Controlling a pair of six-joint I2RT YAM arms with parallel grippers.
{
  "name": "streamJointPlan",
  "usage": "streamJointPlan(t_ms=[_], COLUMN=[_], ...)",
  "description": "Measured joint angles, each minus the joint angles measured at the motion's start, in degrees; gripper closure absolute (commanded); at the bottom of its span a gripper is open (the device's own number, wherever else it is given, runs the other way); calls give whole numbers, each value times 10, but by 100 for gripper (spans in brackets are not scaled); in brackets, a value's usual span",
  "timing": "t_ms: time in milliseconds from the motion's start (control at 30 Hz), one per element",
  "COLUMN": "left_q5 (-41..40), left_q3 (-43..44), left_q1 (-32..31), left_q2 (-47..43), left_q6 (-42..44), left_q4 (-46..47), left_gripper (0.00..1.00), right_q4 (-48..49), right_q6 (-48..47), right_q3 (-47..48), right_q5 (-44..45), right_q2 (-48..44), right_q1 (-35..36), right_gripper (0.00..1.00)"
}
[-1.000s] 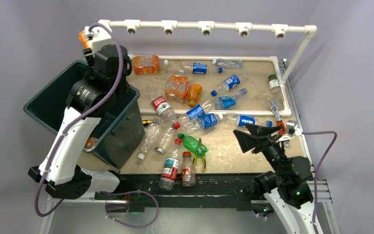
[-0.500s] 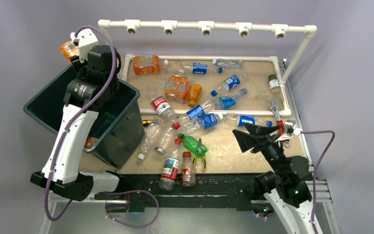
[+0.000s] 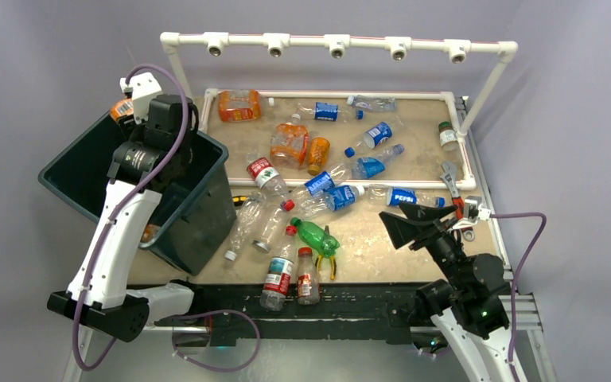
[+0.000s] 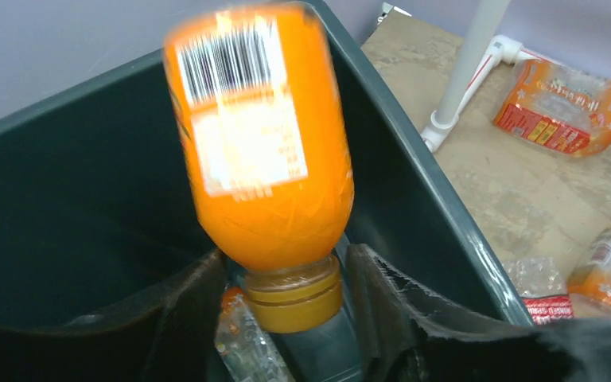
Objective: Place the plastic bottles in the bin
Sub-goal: Place the plastic bottle in the trash bin, then pick up the plastic bottle at the center of the board.
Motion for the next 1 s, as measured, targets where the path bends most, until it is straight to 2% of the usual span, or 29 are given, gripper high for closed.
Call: streamJointPlan(t_ms=[67,133,233,400,600,667,733,867,1000], left_q5=[11,20,45,95,242,267,272,234,239], left_q3=[3,11,50,118,127,123,117,118,106], left_q1=[0,0,0,0,-18,-70,-155,-332,-420], left_q2=[0,0,3,-5,-21,-13,3,66,128], left_q6=[-1,1,6,7,12,18,30,76,127], left_q4=[-1,-3,-5,5,33,56,84,140,199], left_gripper=[16,5,1,1,1,1,1,1,1], right_q4=[-4,-7,-9,-9,-13,-16,-17,-26,-43], right_q6=[0,0,-1,-5,-17,-23,-28,-30,-6], right_q3=[0,0,0,0,12,20,27,37,31], right_q5=[0,0,1,2,16,19,27,48,80], right_q2=[0,0,0,2,36,65,99,193,252], right_q1=[0,0,0,0,0,0,0,0,0], right_gripper=[2,3,2,2,2,3,3,3,2])
